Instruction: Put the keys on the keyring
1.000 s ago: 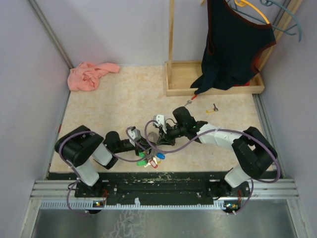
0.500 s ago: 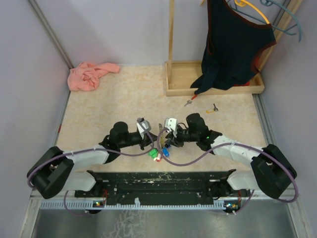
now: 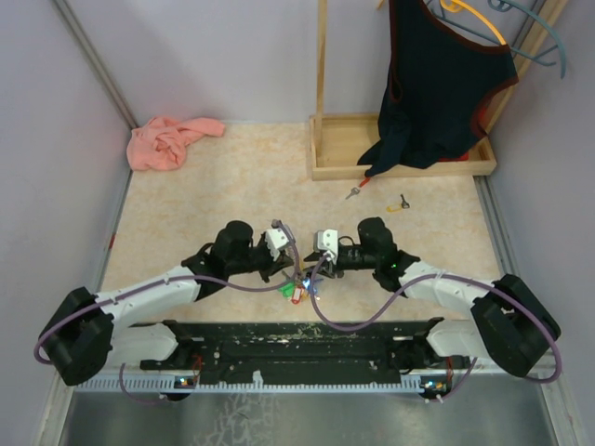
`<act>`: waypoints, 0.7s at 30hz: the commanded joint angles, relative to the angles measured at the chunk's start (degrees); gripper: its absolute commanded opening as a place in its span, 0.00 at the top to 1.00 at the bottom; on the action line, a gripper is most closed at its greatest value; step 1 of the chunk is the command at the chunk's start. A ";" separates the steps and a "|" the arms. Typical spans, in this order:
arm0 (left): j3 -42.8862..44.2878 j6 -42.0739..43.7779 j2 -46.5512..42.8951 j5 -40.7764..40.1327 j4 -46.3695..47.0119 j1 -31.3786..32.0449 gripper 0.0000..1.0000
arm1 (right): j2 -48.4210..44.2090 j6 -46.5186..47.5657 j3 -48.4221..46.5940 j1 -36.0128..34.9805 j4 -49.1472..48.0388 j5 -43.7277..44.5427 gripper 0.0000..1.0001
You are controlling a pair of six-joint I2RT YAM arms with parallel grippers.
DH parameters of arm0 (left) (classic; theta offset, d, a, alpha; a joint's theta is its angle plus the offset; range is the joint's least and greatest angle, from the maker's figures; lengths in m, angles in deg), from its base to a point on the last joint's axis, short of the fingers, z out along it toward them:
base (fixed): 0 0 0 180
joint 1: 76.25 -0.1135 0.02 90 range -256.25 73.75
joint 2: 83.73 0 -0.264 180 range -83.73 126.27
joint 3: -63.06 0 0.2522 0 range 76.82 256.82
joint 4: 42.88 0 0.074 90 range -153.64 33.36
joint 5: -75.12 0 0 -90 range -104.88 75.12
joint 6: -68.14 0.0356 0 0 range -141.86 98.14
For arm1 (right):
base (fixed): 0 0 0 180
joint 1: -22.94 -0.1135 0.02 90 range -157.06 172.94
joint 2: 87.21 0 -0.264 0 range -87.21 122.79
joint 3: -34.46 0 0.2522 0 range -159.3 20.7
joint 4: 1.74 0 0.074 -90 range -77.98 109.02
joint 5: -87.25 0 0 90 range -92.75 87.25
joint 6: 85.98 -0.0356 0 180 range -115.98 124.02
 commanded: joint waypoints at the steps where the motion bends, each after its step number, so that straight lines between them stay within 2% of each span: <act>1: 2.54 2.83 -1.14 -0.74 -3.68 0.81 1.00 | 1.09 1.18 -2.65 0.42 -5.97 -6.33 0.73; 21: 3.20 6.37 -3.46 0.47 -3.34 2.98 1.00 | 9.88 1.90 -7.06 0.44 -6.78 -9.53 0.76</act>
